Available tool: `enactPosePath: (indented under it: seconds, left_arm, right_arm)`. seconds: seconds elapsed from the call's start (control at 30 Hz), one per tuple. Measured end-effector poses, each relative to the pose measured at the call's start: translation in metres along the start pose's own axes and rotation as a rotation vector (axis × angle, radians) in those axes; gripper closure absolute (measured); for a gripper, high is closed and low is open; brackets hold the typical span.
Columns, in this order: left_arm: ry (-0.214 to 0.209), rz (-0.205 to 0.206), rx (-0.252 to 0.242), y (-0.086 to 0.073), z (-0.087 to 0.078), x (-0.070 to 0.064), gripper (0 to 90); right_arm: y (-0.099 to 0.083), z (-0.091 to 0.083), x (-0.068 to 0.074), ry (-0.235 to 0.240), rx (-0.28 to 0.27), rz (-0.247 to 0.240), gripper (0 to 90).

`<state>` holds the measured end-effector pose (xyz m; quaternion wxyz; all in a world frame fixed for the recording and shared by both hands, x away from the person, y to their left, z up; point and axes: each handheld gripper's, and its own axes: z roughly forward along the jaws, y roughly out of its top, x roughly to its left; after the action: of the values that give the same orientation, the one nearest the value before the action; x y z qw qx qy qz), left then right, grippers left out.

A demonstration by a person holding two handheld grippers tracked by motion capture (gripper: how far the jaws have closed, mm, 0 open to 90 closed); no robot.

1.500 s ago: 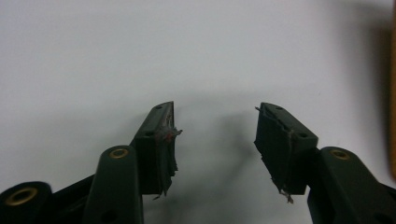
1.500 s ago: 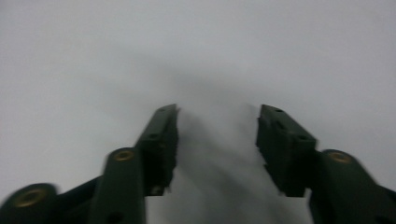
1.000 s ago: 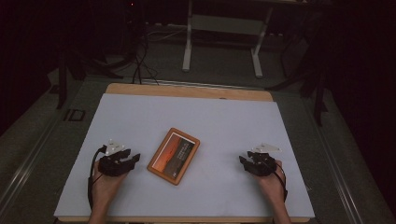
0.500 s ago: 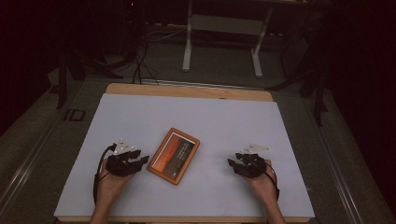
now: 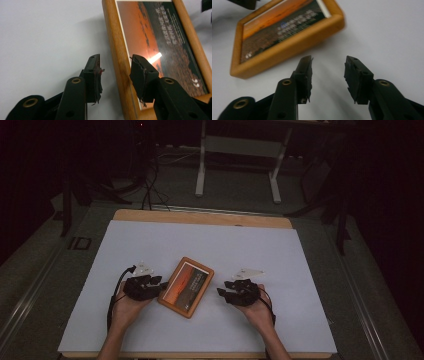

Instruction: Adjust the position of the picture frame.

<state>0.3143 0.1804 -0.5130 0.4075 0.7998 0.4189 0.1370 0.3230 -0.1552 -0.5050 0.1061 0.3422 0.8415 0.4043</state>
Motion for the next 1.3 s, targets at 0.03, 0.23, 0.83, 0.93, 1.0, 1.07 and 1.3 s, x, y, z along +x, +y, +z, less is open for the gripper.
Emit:
enactPosePath:
  seconds: [0.03,0.23,0.83,0.93,1.0,1.07,1.3]
  left_arm:
    - [-0.011,-0.002,-0.003,0.001,0.001,0.001,59.2]
    - [-0.066,-0.018,-0.006,0.003,0.009,0.007,49.9]
    - [-0.26,-0.048,0.072,0.02,0.042,0.018,35.0]
    - [-0.281,-0.06,0.082,0.021,0.044,0.019,35.0]
    - [-0.29,-0.063,0.085,0.021,0.045,0.021,35.0]
    - [-0.297,-0.063,0.086,0.021,0.045,0.021,35.3]
    - [-0.321,-0.073,0.097,0.021,0.047,0.024,35.2]
  right_arm:
    - [0.002,0.003,0.002,0.005,0.004,0.005,53.8]
    - [0.008,0.017,0.008,0.067,0.017,0.051,41.2]
    - [0.016,0.046,0.012,0.161,0.052,0.193,20.8]
    - [0.016,0.051,0.013,0.177,0.068,0.215,20.4]
    - [0.016,0.055,0.014,0.189,0.075,0.225,20.7]
    - [0.016,0.057,0.015,0.202,0.081,0.229,21.8]
    - [0.017,0.061,0.017,0.223,0.093,0.252,29.4]
